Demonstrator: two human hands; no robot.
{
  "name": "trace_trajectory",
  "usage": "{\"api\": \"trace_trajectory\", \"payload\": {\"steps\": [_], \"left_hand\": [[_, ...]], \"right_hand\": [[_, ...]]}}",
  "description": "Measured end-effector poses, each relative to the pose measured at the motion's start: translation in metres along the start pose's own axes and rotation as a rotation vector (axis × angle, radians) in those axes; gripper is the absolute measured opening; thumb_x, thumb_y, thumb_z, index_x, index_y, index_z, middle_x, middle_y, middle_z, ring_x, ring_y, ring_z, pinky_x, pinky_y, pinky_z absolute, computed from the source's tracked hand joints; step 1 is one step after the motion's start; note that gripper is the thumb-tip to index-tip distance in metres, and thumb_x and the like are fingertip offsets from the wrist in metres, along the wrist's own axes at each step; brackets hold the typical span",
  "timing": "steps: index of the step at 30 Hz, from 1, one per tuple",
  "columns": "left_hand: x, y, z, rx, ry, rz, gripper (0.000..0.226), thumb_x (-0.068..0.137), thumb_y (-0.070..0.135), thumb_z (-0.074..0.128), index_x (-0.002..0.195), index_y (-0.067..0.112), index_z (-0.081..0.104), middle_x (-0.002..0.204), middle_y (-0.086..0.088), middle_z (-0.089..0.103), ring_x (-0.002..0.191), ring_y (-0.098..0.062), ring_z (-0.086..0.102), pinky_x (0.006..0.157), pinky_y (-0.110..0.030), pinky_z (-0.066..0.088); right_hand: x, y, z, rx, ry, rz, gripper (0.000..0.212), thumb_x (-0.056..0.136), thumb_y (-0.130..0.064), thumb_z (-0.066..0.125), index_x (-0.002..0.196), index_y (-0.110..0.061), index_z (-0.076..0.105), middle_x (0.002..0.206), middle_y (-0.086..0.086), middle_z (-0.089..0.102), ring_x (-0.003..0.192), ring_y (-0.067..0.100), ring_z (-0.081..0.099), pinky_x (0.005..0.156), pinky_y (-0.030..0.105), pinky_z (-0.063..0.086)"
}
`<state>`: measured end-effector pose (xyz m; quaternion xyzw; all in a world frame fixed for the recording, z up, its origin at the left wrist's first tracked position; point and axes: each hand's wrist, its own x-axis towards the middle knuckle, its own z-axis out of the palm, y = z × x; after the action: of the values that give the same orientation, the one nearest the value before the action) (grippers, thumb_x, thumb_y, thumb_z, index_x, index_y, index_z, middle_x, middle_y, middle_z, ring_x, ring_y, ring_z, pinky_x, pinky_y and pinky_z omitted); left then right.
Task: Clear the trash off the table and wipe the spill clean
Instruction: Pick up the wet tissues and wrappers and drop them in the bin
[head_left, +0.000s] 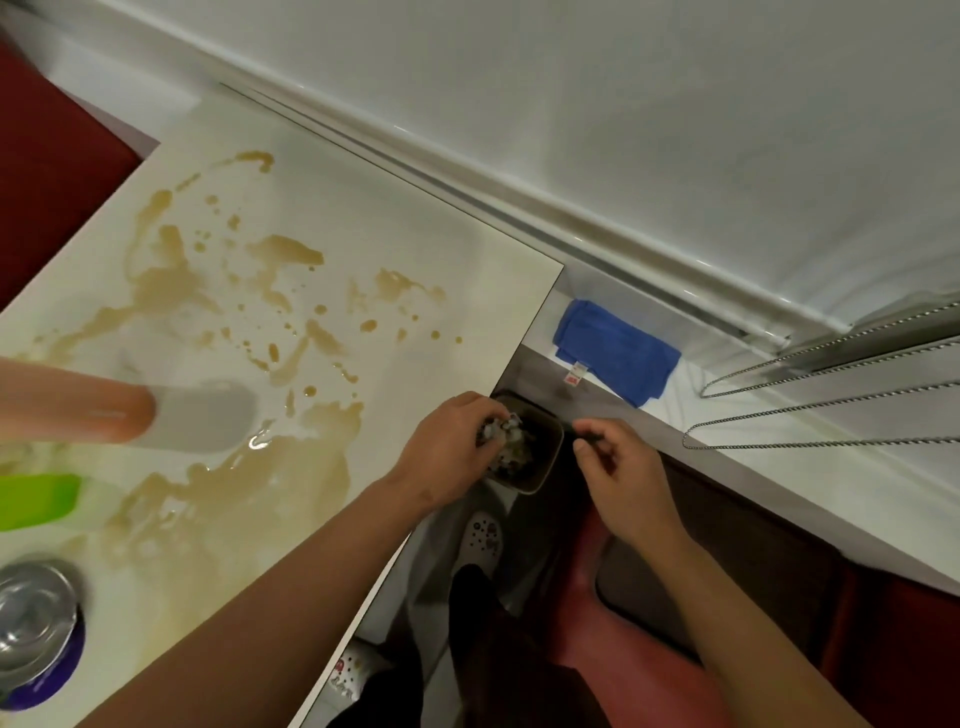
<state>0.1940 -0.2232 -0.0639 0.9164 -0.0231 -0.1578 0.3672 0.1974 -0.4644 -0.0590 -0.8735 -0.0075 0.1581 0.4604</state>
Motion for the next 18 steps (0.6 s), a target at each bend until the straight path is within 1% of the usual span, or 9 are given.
{"api": "trace_trajectory", "payload": {"steps": [3,6,9,11,13,14,16,18], "left_hand": [[-0.031,-0.013,-0.018,-0.019,0.043,-0.047,0.026,0.092,0.029,0.069,0.118,0.029,0.065,0.117,0.012,0.061,0.109,-0.012,0.058,0.092,-0.032,0.050],[-0.068,-0.028,-0.036,-0.049,0.097,-0.080,0.026,0.092,0.031,0.070,0.117,0.032,0.064,0.113,0.022,0.055,0.107,-0.006,0.056,0.092,-0.033,0.052],[-0.110,-0.044,-0.053,-0.038,0.152,-0.119,0.026,0.093,0.034,0.070,0.118,0.032,0.063,0.114,0.020,0.055,0.104,-0.003,0.053,0.092,-0.032,0.052],[-0.141,-0.055,-0.064,-0.038,0.196,-0.142,0.026,0.093,0.035,0.070,0.118,0.032,0.063,0.116,0.019,0.057,0.103,-0.002,0.053,0.091,-0.031,0.052],[-0.174,-0.066,-0.073,-0.050,0.235,-0.175,0.027,0.093,0.034,0.071,0.119,0.031,0.064,0.115,0.018,0.058,0.100,-0.001,0.054,0.089,-0.028,0.052],[-0.191,-0.071,-0.076,-0.056,0.252,-0.197,0.027,0.093,0.034,0.071,0.119,0.031,0.064,0.115,0.018,0.058,0.098,-0.001,0.054,0.087,-0.027,0.052],[-0.228,-0.082,-0.081,-0.063,0.285,-0.246,0.028,0.093,0.036,0.070,0.120,0.033,0.064,0.115,0.018,0.058,0.096,0.000,0.054,0.085,-0.024,0.051],[-0.267,-0.094,-0.084,-0.070,0.316,-0.286,0.029,0.093,0.040,0.069,0.121,0.035,0.063,0.117,0.019,0.059,0.098,-0.001,0.056,0.085,-0.024,0.051]], "right_hand": [[-0.002,-0.029,0.011,0.006,-0.058,-0.062,0.022,0.099,-0.018,0.064,0.121,-0.022,0.069,0.112,-0.015,0.066,0.102,-0.003,0.063,0.083,0.011,0.052],[-0.009,-0.063,0.028,-0.006,-0.130,-0.142,0.022,0.100,-0.014,0.063,0.120,-0.023,0.068,0.111,-0.020,0.062,0.101,-0.008,0.060,0.081,0.007,0.049],[-0.021,-0.091,0.050,-0.021,-0.191,-0.232,0.023,0.099,-0.013,0.065,0.120,-0.021,0.069,0.112,-0.017,0.063,0.100,-0.005,0.060,0.081,0.009,0.050],[-0.032,-0.105,0.069,-0.024,-0.248,-0.258,0.021,0.099,-0.014,0.064,0.119,-0.020,0.069,0.111,-0.015,0.064,0.096,0.003,0.063,0.080,0.012,0.051],[-0.046,-0.118,0.090,-0.025,-0.298,-0.279,0.021,0.100,-0.017,0.064,0.120,-0.021,0.069,0.107,-0.015,0.065,0.086,0.009,0.064,0.076,0.020,0.052],[-0.054,-0.124,0.101,-0.030,-0.318,-0.291,0.021,0.099,-0.018,0.064,0.120,-0.022,0.069,0.107,-0.014,0.065,0.084,0.011,0.063,0.075,0.023,0.053],[-0.073,-0.136,0.122,-0.051,-0.367,-0.315,0.022,0.099,-0.021,0.063,0.120,-0.026,0.068,0.110,-0.015,0.065,0.086,0.011,0.064,0.077,0.028,0.054],[-0.096,-0.148,0.145,-0.087,-0.431,-0.349,0.023,0.100,-0.024,0.063,0.122,-0.029,0.067,0.113,-0.018,0.065,0.090,0.009,0.065,0.080,0.029,0.055]]}}
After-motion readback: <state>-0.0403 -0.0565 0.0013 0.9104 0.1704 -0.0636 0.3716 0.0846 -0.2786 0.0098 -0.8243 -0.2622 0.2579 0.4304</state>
